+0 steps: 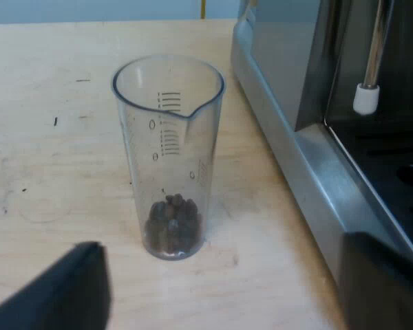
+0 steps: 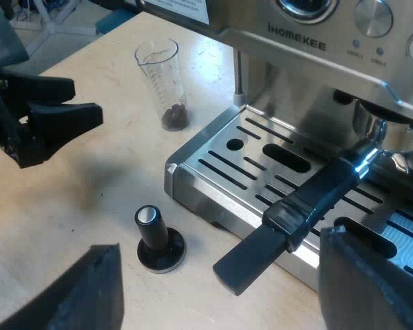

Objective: Pour the beans into the coffee machine

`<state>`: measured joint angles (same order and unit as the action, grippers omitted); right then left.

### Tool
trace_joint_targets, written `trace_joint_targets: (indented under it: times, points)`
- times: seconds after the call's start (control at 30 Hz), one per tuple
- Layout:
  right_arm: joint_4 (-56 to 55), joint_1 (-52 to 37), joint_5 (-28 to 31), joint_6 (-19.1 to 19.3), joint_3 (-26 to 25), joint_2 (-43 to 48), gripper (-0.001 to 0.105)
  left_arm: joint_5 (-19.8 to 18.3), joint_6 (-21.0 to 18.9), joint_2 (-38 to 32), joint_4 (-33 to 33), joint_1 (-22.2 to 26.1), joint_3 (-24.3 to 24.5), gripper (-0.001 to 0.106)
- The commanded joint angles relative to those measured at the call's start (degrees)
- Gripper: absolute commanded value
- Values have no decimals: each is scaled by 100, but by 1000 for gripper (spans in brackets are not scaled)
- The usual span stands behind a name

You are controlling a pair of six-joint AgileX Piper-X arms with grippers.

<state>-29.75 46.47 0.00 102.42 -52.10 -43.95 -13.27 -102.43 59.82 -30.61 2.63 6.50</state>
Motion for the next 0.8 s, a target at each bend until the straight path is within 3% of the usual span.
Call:
trace_joint_targets:
  times: [0.03,0.17,0.3,0.8]
  points:
    - [78,2,0,20,-71,24,62,128,-60,56,-151,-25,76,83]
    - [78,2,0,20,-71,24,62,114,-60,269,-211,-25,140,82]
    - [78,2,0,20,-71,24,62,100,-60,733,-882,-25,186,80]
    - [78,2,0,20,-71,24,62,142,-60,1976,-1463,-25,721,80]
